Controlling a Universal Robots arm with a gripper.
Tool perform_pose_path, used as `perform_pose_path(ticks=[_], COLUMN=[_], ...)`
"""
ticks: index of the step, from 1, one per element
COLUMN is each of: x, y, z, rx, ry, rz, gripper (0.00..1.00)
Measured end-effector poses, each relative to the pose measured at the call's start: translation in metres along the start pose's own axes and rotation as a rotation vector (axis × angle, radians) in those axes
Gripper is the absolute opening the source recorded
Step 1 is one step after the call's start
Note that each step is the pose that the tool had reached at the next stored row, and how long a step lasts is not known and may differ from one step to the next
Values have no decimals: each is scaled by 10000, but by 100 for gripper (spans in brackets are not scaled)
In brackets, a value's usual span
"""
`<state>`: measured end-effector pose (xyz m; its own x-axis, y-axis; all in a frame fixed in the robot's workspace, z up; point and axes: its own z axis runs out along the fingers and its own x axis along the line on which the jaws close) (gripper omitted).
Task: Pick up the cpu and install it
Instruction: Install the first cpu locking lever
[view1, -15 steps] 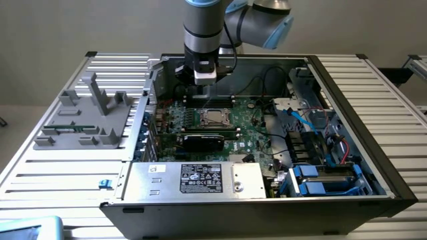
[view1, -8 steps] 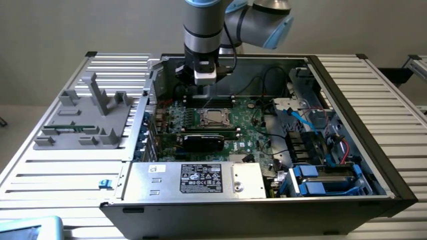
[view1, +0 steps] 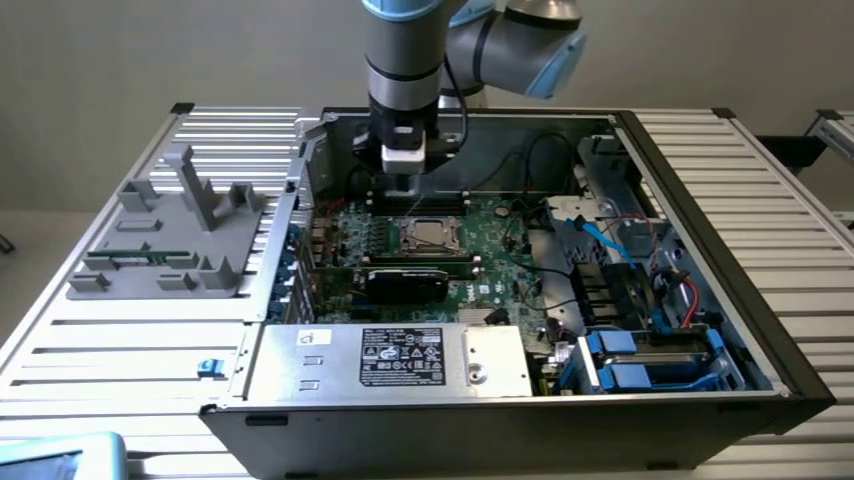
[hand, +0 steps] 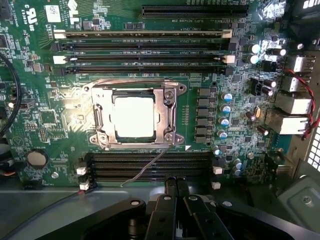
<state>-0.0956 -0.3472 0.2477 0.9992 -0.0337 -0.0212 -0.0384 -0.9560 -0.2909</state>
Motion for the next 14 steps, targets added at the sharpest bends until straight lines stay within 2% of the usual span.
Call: perform_pose_path(ticks=[3, 8, 14], x=[-13, -66, -71], y=[16, 44, 60], z=[51, 137, 188], rx=[5, 9, 52], ry=[68, 135, 350], rz=[200, 273, 352], gripper=[12, 12, 12])
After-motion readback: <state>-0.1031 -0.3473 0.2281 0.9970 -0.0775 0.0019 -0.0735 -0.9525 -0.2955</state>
